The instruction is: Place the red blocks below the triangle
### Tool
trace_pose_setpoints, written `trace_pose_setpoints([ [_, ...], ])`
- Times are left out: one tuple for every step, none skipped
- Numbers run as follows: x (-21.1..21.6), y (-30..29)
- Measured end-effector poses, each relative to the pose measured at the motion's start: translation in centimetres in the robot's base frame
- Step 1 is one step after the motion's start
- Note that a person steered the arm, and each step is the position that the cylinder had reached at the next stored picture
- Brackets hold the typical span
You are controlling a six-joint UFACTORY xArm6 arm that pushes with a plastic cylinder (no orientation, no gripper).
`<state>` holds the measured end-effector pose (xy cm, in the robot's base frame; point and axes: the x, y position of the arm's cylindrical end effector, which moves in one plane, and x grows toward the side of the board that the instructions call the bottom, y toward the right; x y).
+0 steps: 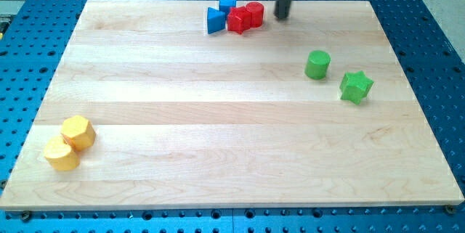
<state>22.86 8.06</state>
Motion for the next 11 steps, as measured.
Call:
trace_pose_setpoints([
  [0.8,-5.0],
  [8.1,-9.8],
  [11.6,-13.9],
  [9.0,-13.6],
  [8.5,-19.7],
  [6.8,-23.5],
  [9.8,-29.6],
  [13.4,-30.6],
  [13.6,-24.0],
  [13.8,-16.7],
  [13.4,-15.4],
])
